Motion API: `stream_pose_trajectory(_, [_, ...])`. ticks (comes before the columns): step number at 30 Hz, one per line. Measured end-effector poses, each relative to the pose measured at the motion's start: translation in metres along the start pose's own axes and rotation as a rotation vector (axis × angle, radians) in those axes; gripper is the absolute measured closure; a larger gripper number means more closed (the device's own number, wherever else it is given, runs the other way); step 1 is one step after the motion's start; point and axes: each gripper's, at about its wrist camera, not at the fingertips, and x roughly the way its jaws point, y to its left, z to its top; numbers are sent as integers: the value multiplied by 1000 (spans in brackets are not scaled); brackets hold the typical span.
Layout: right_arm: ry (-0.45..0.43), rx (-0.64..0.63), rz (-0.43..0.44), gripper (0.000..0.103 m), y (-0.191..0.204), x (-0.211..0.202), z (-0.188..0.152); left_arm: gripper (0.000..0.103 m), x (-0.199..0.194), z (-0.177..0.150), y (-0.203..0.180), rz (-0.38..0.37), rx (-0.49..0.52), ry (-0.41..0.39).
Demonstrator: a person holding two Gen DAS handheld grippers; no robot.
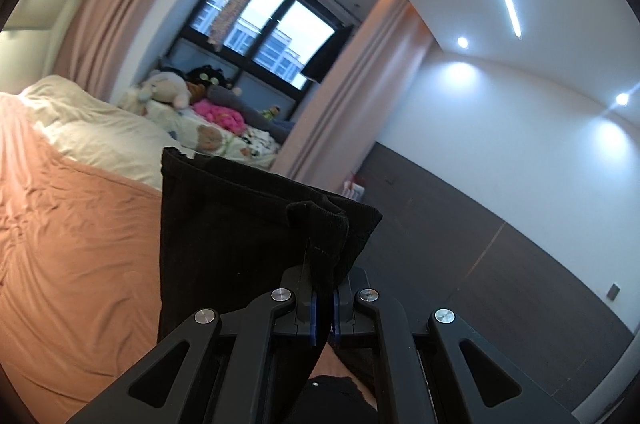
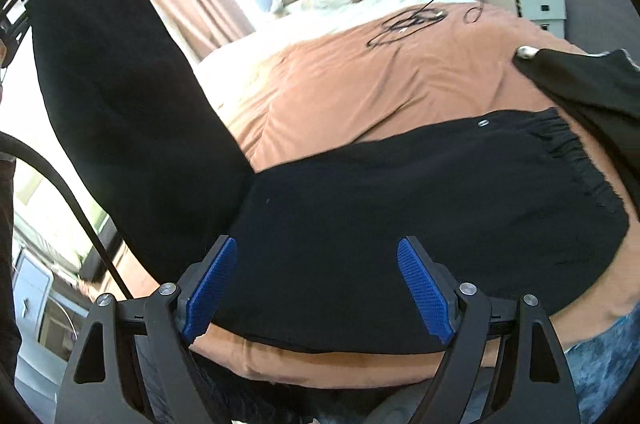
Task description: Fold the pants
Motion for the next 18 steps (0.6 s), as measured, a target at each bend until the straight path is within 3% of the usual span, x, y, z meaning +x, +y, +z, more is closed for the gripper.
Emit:
stream_pose_trajectory(8, [-80, 90, -22, 21, -40, -40, -20, 98, 72, -12, -32, -25, 10, 107])
stream_pose_trajectory(18, [-141, 154, -25, 21, -83, -91, -41, 98, 176, -56, -65, -43, 19, 291])
